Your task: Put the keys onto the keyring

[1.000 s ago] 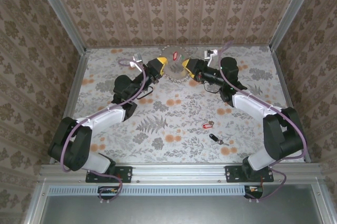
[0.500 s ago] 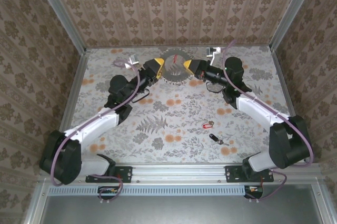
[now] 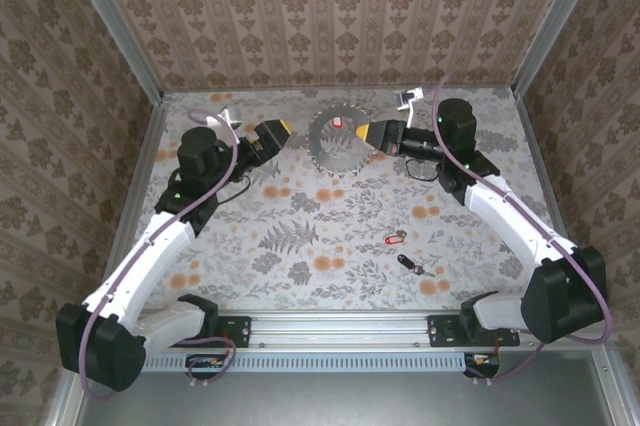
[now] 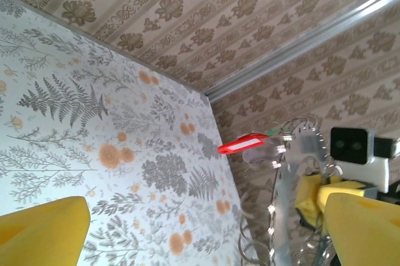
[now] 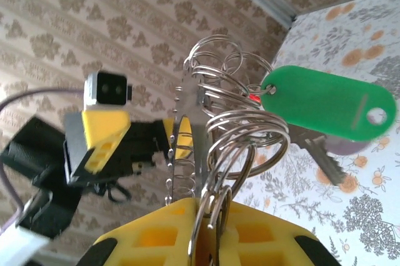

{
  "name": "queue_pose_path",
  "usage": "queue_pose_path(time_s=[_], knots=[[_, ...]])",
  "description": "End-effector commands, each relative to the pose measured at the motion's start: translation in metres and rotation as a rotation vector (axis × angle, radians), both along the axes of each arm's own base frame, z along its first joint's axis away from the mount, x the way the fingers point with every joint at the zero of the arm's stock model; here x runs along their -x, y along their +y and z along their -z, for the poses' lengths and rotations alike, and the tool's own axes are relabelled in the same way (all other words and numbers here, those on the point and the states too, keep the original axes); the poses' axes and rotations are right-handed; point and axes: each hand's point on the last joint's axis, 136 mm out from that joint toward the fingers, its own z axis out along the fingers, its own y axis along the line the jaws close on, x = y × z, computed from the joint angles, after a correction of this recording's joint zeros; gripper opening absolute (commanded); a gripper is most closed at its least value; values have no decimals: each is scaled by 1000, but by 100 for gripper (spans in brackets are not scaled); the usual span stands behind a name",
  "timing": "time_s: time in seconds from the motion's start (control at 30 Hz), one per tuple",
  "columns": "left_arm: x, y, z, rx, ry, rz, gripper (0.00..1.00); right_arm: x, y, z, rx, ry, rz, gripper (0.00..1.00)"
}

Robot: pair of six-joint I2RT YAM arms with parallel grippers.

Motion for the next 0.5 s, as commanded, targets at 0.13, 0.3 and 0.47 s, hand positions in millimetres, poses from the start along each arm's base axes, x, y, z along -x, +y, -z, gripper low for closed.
queue_pose_path(time_s=[0.13,0.3,0.47], knots=[[31,-35,-13,-39,-75,355,95,26,8,-14,69,-113,-176,11],[33,-45,-12,-17,-76,439,89,25,10,-12,67,-113,-193,12],[34,-56,-13,13,-78,506,75,21,13,-11,61,-121,-199,12]])
